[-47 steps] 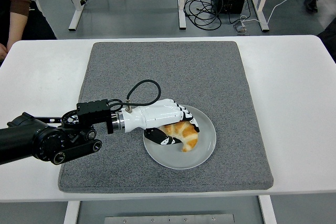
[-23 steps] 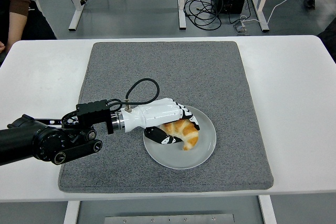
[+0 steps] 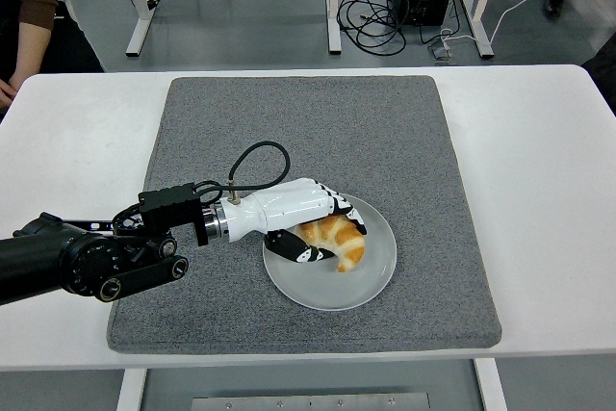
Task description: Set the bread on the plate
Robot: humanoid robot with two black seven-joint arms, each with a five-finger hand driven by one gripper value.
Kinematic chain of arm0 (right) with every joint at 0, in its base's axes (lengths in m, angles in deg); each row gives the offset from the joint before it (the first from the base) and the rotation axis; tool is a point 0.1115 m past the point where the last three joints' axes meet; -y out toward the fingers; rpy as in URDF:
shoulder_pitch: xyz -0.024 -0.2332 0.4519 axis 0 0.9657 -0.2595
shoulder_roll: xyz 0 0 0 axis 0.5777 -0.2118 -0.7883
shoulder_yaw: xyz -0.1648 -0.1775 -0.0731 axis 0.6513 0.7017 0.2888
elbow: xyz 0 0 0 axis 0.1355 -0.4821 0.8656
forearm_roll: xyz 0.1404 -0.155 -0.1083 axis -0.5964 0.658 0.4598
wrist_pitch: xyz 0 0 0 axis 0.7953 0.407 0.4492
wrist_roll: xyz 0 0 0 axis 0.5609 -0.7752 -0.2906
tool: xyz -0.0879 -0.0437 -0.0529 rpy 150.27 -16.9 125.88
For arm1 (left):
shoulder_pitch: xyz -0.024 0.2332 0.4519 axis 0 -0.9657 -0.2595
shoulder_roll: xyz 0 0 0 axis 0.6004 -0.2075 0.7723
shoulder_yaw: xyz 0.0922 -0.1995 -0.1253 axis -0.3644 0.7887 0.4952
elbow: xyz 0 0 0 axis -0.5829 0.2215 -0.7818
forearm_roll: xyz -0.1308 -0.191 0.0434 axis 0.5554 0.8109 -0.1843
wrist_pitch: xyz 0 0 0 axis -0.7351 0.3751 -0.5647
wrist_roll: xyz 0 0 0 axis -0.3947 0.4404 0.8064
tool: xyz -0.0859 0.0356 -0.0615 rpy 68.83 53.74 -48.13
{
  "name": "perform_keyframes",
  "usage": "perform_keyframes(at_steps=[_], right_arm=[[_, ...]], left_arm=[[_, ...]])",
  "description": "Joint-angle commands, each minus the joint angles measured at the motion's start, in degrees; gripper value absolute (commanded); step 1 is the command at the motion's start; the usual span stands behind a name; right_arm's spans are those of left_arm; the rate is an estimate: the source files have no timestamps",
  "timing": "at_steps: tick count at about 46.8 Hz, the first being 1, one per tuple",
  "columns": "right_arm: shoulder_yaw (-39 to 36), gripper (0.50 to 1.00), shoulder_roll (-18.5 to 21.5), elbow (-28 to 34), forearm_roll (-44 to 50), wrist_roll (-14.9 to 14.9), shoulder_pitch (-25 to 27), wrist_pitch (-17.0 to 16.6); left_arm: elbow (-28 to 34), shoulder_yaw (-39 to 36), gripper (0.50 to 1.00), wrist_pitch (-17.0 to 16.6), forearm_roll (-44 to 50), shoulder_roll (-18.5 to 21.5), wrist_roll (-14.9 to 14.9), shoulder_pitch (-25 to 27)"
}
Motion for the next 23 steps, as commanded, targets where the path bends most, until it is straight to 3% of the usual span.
perform_keyframes(at_steps=[1, 23], right_arm=[[0.05, 1.0, 0.0, 0.0, 0.0, 0.0, 0.0, 0.0], [-0.04, 1.0, 0.0, 0.0, 0.0, 0.0, 0.0, 0.0]], left_arm=[[0.0, -0.01, 0.686, 0.0, 0.11, 0.0, 0.0, 0.04], [0.0, -0.18, 0.755, 0.09, 0.46, 0.0, 0.0, -0.58]])
